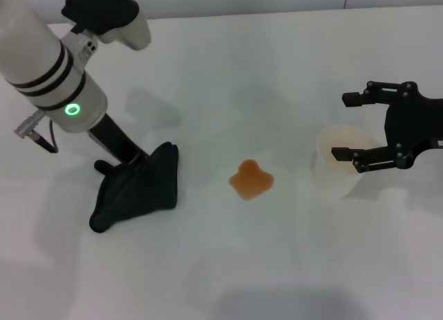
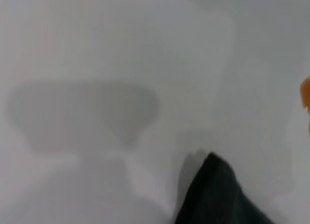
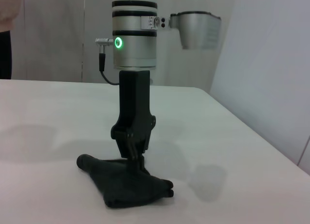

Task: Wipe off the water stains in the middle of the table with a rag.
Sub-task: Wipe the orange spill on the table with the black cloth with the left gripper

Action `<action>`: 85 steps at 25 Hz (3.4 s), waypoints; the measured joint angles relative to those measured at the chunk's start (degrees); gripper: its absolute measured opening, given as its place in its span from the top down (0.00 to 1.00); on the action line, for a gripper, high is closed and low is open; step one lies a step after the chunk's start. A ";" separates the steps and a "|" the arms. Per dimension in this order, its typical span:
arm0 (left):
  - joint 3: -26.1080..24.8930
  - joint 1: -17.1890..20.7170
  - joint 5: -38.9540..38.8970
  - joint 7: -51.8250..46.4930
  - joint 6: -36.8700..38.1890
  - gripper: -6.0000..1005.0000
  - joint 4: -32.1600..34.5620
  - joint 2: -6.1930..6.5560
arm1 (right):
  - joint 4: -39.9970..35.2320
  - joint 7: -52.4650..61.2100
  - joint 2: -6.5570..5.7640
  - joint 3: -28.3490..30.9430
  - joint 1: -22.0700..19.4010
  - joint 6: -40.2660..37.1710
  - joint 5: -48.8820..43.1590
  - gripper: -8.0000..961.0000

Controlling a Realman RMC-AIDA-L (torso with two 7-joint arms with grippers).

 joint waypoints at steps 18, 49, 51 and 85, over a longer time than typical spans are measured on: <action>-0.01 0.43 -1.57 0.50 0.38 0.81 0.82 0.09 | 0.00 0.00 -0.02 0.66 -0.24 -0.25 0.55 0.11; 3.88 1.70 -0.55 -0.50 0.38 0.16 4.57 -0.09 | 0.09 -0.09 -0.09 1.50 -0.63 0.01 0.81 0.11; 4.30 1.66 -0.56 -0.51 0.06 0.16 3.64 -0.09 | 0.09 -0.09 -0.09 1.50 -0.63 0.01 0.81 0.11; 8.31 0.54 0.29 -4.25 -0.73 0.80 0.35 -0.13 | 0.62 -0.06 -0.09 1.49 -0.82 -0.90 0.85 0.11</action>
